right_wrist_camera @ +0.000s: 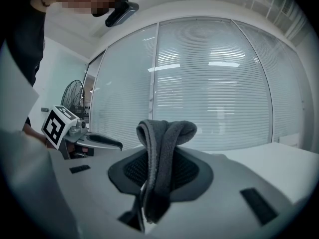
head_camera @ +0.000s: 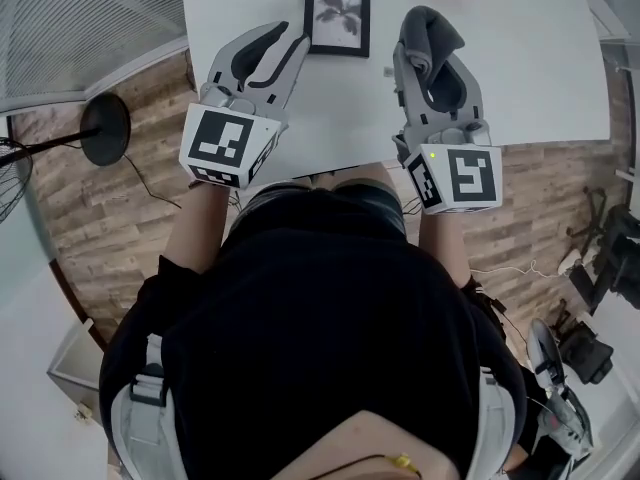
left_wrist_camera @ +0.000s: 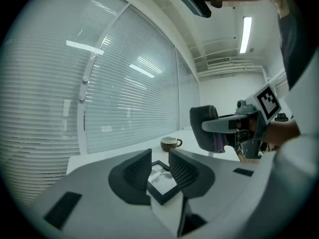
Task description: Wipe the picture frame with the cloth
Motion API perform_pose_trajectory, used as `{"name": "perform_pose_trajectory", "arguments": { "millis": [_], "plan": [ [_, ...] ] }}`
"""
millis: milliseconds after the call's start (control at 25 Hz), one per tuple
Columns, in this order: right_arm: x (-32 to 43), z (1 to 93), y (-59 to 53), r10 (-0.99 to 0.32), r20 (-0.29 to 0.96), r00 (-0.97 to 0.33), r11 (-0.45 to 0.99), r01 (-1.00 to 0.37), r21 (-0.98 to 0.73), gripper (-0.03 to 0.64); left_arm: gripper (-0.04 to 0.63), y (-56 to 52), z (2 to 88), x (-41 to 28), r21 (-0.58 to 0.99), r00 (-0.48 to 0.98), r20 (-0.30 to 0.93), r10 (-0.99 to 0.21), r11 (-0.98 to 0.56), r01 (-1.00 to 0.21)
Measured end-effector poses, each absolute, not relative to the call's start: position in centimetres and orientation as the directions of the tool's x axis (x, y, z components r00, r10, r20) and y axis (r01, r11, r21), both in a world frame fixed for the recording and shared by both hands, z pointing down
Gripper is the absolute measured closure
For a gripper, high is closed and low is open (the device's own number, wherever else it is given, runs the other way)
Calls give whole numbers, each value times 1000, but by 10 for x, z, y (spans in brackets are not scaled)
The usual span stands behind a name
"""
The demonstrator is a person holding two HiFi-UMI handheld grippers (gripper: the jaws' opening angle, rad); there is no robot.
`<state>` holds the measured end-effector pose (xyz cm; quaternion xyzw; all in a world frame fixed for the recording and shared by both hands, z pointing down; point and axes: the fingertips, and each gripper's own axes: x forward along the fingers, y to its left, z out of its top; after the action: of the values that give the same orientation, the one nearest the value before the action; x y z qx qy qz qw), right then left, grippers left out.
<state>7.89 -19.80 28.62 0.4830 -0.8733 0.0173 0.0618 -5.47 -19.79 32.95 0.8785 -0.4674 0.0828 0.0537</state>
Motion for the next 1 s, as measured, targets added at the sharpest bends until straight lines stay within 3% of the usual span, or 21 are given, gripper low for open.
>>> {"name": "perform_pose_trajectory", "arguments": {
  "millis": [520,680,1000],
  "plan": [
    [78,315,-197,-844,180,-505,514,-858,0,515,396,-202,385,-40,16,602,349,-718,-638,-770],
    [79,315,-197,-847,187,-498,506,-862,-4,515,325,-204,400,-33,26,612,422,-669,-665,-746],
    [83,318,-198,-855,200,-479,488,-873,-2,515,315,-215,420,-28,17,585,494,-642,-666,-746]
  ]
}}
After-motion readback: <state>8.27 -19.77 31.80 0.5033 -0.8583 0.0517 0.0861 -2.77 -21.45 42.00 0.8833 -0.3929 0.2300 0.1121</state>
